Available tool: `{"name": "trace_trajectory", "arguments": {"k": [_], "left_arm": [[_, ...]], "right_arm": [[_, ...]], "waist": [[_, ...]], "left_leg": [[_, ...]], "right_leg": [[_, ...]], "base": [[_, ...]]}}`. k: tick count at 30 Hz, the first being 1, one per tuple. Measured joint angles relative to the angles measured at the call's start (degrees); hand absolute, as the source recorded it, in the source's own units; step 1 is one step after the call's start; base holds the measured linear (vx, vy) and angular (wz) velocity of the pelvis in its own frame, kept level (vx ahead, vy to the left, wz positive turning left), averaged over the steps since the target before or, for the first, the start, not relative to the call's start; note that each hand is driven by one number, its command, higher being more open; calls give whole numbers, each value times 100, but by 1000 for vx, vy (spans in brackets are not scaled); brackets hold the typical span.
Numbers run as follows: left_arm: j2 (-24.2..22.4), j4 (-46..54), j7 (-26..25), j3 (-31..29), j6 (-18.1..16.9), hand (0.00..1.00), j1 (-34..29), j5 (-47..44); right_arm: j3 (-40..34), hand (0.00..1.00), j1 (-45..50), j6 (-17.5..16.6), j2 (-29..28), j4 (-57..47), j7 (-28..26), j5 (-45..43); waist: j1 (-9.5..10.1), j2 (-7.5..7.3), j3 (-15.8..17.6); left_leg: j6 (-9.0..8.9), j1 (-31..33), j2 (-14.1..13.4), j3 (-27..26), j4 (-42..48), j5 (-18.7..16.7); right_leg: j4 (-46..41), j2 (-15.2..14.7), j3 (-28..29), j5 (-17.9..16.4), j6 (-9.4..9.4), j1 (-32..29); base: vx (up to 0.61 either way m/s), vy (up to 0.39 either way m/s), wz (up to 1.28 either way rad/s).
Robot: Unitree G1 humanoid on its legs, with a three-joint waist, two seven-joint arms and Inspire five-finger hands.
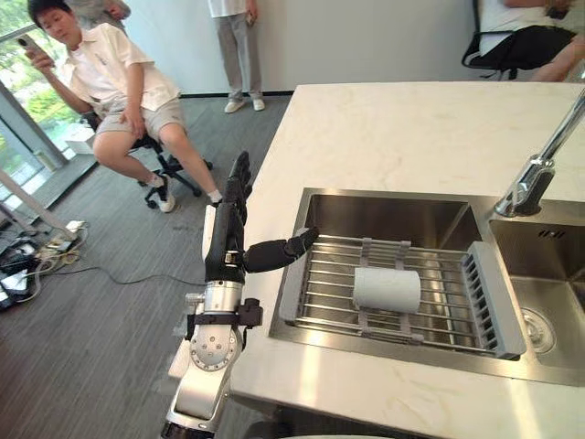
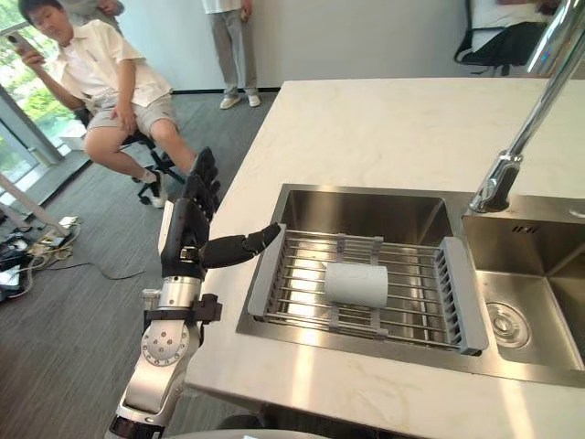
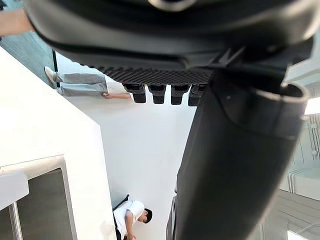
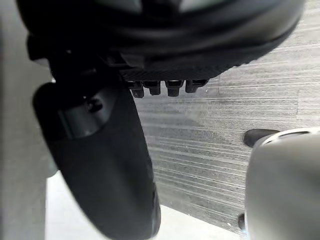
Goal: Walk over to the sink, pick up the cup, carry it to the dishwasher, place the cup inside the dishwasher, then close the dishwasher door
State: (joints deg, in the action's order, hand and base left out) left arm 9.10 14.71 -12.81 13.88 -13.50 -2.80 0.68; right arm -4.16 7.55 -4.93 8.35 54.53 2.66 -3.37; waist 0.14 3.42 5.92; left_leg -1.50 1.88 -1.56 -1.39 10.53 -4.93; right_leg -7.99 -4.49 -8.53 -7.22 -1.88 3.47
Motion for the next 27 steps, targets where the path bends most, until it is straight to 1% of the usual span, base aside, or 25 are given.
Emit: {"name": "trace_trajectory", "arguments": {"k": [2, 4, 9, 11, 13, 17, 22, 27], "left_arm": [[92, -78, 59, 180, 0, 100, 10, 51], [182, -197, 100, 273, 5, 100, 21, 106], [409, -600, 264, 341, 43, 100, 42, 533], [483, -830, 369, 449, 95, 100, 42, 632], [558, -944, 504, 564, 134, 100, 41, 802], [635, -1090, 676, 647, 177, 100, 41, 1014], [789, -1090, 802, 803, 182, 100, 41, 1199], [817, -1089, 823, 1007, 185, 100, 56, 1282]], "right_arm": [[1, 100, 29, 1, 2, -4, -7, 1], [7, 100, 24, 0, -26, -6, -21, 2], [16, 100, -5, -35, -119, -9, -21, -3], [28, 100, -24, -35, -141, -6, -32, -3], [112, 100, -33, -34, -120, -5, -55, 3], [127, 100, -35, -33, -114, 5, -103, 6], [175, 100, -40, -42, -106, 18, -129, 0], [177, 100, -43, -45, -101, 19, -128, -7]], "waist": [[-9, 0, -1], [-9, 1, -6], [-39, 4, -33], [-91, 4, -33], [-97, -1, -36], [-101, -17, -42], [-121, -38, -49], [-145, -40, -50]], "left_leg": [[75, -264, 120, -27, -357, 135], [83, -468, 157, -26, -600, 220], [50, -628, 155, 37, -1008, 447], [42, -669, 143, 76, -1094, 499], [39, -702, 131, 78, -1191, 554], [38, -702, 133, 61, -1250, 582], [42, -714, 151, 64, -1280, 585], [46, -751, 164, 78, -1289, 587]], "right_leg": [[182, -93, 17, 42, -64, 173], [278, -117, 10, 54, -84, 289], [338, -68, -53, 79, -108, 304], [392, -49, -93, 106, -104, 347], [464, -30, -93, 155, -99, 361], [640, -16, -77, 261, -110, 403], [744, -20, -82, 304, -125, 449], [825, -25, -102, 339, -130, 526]], "base": [[70, 76, -1], [22, 24, 1], [-16, -35, 5], [-30, -33, 7], [0, 0, 0], [-14, -5, -3], [0, 0, 0], [0, 0, 0]]}}
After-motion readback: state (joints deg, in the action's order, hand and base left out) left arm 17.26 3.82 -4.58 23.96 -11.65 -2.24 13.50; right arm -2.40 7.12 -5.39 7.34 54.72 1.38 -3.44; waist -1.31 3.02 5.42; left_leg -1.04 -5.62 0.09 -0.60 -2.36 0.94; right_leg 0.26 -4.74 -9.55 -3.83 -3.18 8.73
